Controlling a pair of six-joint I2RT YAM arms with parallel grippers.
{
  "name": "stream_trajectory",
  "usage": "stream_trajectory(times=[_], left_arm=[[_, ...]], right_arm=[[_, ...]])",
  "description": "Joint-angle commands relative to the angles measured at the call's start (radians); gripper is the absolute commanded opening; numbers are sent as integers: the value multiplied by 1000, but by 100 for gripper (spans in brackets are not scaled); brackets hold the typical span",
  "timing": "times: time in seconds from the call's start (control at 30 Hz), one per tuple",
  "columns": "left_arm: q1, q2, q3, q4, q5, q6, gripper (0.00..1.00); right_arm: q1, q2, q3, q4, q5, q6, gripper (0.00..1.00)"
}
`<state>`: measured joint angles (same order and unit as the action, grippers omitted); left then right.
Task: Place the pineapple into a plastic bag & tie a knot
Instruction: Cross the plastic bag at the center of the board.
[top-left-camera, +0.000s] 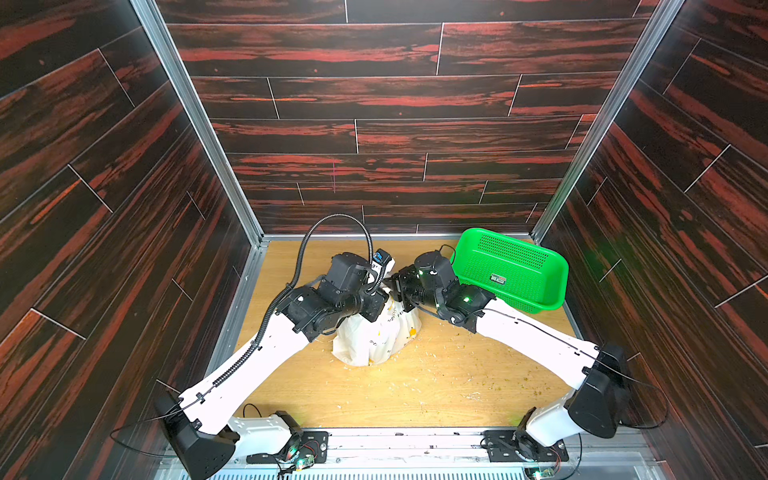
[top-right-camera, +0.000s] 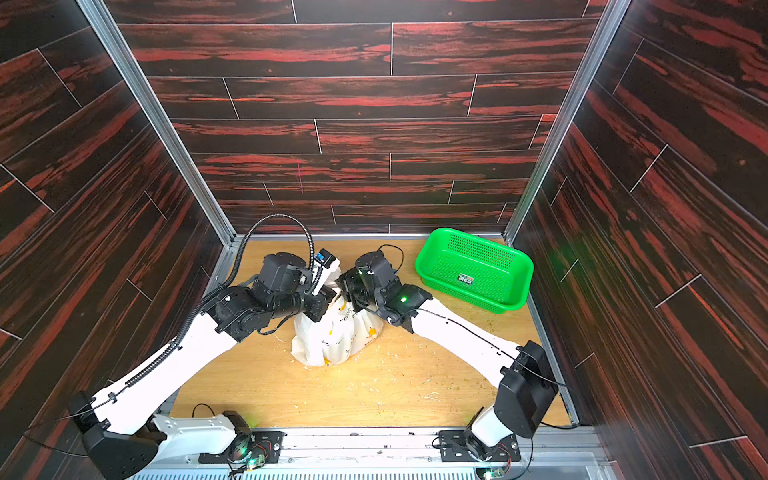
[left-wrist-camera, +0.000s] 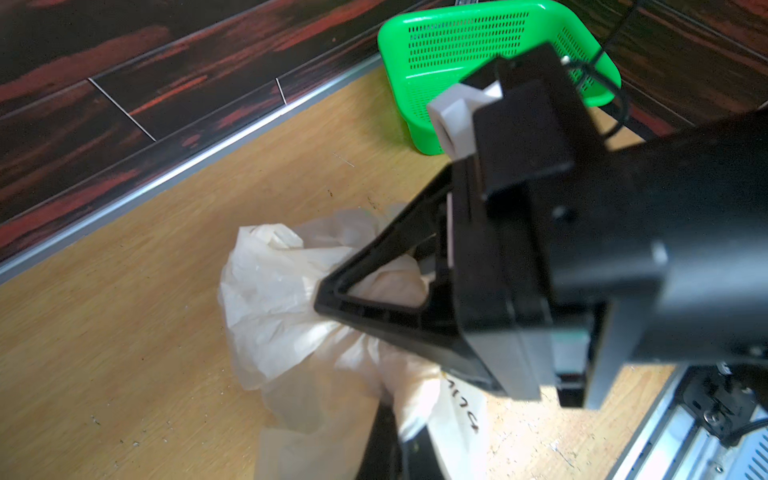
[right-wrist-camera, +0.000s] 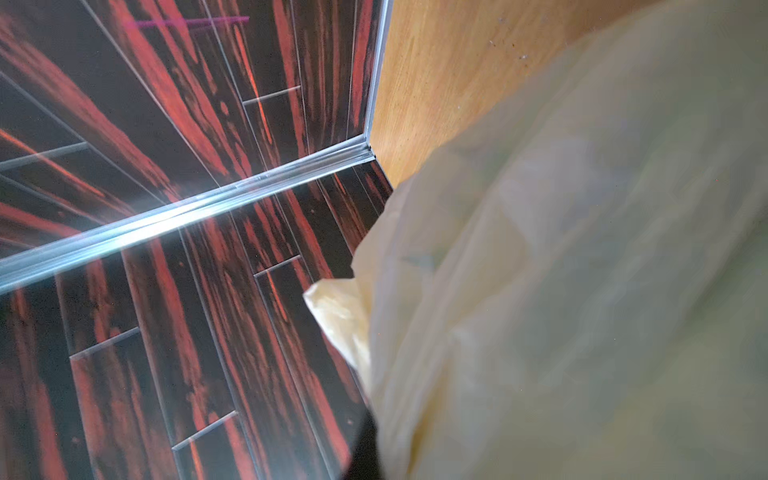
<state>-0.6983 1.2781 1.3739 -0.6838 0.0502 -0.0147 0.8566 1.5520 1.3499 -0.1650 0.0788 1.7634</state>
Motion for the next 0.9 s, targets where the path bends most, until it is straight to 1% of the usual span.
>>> stream_trajectory(times=[0.0, 0.07, 0.13, 0.2, 0.23, 0.33, 0.43, 0.5, 0.57, 0.63, 0.7, 0.77, 0.87], left_arm=[[-3, -64, 1, -56, 96, 15, 2], [-3, -84, -2, -74, 124, 22, 17], [-3, -117, -5, -96, 129, 40, 38], [3, -157, -4, -118, 127, 71, 53], [11, -179, 0, -132, 131, 87, 59], [58, -226, 24, -170, 144, 122, 65], [106, -241, 32, -179, 87, 167, 65], [142, -229, 31, -191, 82, 207, 65], [184, -215, 16, -170, 122, 244, 65], [233, -190, -16, -124, 193, 289, 65], [261, -157, -42, -95, 257, 322, 65], [269, -123, -64, -85, 313, 362, 66], [270, -88, -108, -4, 377, 357, 68]], right_arm=[[-11, -6, -10, 74, 45, -46, 0], [-12, -20, -38, 120, 55, -89, 0], [-13, -37, -76, 164, 63, -133, 0], [-13, -59, -132, 237, 67, -176, 0], [-13, -71, -162, 270, 70, -195, 0], [-20, -93, -216, 331, 54, -262, 0], [-29, -101, -255, 384, 21, -303, 0], [-35, -101, -269, 409, 1, -316, 0], [-37, -96, -269, 422, -13, -329, 0], [-37, -91, -264, 423, -22, -343, 0], [-40, -89, -261, 422, -27, -350, 0], [-41, -90, -261, 421, -28, -355, 0], [-41, -92, -261, 416, -29, -366, 0]])
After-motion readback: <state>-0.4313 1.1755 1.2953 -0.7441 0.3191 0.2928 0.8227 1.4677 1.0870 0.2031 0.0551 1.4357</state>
